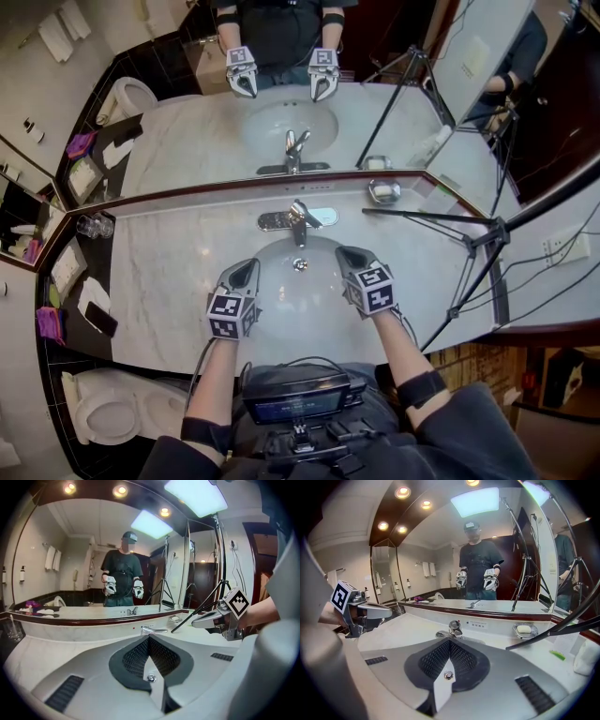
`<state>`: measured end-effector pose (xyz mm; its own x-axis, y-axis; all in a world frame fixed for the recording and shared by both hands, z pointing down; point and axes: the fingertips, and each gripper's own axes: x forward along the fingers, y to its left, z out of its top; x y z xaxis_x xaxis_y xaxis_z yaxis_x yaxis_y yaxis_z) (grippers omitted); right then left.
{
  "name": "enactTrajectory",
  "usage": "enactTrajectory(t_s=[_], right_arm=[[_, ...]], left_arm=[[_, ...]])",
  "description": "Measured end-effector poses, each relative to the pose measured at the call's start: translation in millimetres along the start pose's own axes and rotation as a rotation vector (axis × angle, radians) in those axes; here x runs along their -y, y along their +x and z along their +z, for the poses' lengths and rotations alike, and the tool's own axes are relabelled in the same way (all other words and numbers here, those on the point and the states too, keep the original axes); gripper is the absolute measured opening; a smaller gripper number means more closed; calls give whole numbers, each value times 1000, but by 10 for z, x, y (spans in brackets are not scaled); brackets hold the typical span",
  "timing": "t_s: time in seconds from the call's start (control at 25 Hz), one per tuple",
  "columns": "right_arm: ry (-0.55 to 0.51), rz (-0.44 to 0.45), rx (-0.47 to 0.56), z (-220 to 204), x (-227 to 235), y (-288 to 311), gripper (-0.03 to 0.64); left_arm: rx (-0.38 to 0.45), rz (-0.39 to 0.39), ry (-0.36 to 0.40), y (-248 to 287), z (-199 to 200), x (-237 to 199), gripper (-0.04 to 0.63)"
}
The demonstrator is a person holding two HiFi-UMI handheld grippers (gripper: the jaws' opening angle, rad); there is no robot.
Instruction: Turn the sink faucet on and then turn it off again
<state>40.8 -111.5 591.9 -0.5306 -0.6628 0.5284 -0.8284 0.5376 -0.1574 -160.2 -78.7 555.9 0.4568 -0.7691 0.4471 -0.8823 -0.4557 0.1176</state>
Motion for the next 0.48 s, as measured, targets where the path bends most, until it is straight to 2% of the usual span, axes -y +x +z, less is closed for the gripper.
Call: enactTrajectory(t_s=[0.16,0.24,0.32,0.48], right_arm=[[-47,-48,4,17,50,4,21],[-131,-98,-18,49,68,16,23],[-286,-135,-54,21,83,93,26],[-660,-149,-144,-66,47,322,157]], left_arm=[[-4,10,-4,10,-9,-7,3],[-5,14,-8,11,-2,-25,3],[-5,16,-9,19,-1,-38,3],[-10,21,-19,32,-30,-47,3]])
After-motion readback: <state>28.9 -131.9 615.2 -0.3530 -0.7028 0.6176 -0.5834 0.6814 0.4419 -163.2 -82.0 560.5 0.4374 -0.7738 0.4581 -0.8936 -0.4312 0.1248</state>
